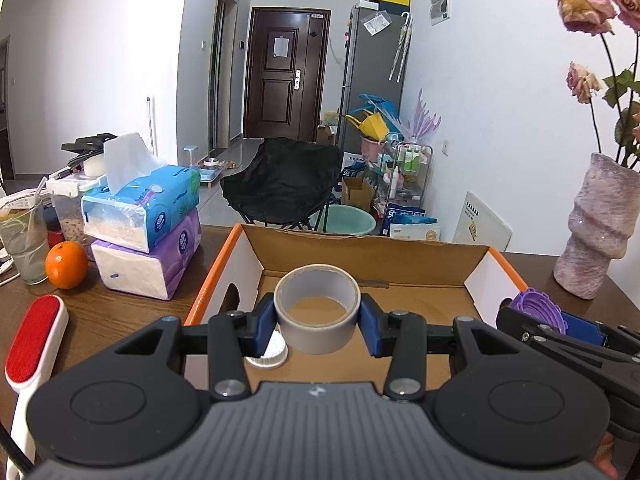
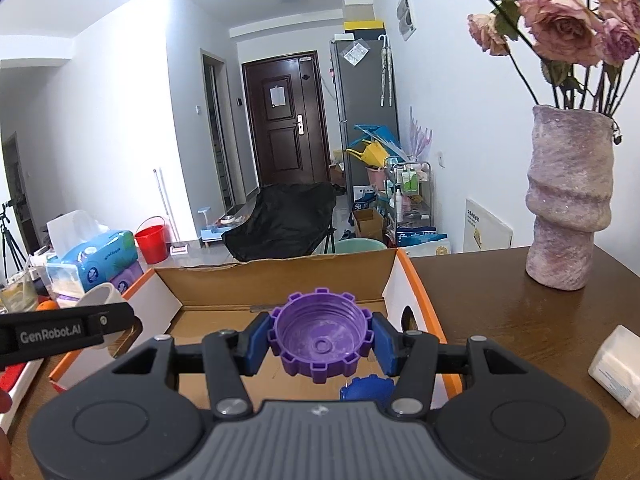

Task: Organize rigid objects
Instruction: 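Carry the tape roll and purple cap over the cardboard box with both tools, then open both tools to drop the tape roll and purple cap into the box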

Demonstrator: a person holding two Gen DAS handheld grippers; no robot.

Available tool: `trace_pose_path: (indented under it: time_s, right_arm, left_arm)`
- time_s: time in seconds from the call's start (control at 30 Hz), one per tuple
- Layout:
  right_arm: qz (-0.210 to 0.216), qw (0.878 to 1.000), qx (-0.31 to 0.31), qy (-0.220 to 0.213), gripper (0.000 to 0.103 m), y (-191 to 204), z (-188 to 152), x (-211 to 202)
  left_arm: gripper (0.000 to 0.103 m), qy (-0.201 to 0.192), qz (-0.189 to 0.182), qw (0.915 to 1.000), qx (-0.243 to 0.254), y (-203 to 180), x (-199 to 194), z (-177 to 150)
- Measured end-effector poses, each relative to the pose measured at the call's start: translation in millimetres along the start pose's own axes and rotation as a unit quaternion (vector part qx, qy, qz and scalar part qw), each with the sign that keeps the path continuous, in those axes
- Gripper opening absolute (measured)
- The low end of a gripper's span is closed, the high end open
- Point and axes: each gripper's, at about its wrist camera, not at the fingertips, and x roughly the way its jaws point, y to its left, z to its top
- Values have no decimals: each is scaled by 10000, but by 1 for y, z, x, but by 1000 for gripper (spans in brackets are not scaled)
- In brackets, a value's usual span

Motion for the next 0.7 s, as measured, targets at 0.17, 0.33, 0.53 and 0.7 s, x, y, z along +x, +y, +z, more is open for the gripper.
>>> trace_pose_path:
  time_s: [0.17, 0.33, 0.53, 0.7]
  right_arm:
    - [9, 9999, -118, 57, 52, 2, 1, 13]
    - [19, 9997, -210, 139, 52, 4, 2, 25]
    - [33, 9992, -318, 249, 52, 6, 2, 35]
    - [46, 9987, -396, 325, 52, 8, 0, 40]
  left_arm:
    - [45, 28, 50, 10000, 69, 0, 13, 3]
    - [45, 71, 117, 9998, 151, 0, 25, 6]
    - [45, 172, 179, 9994, 230, 2, 37, 5]
    - [45, 258, 235, 9990, 285, 3, 45, 3]
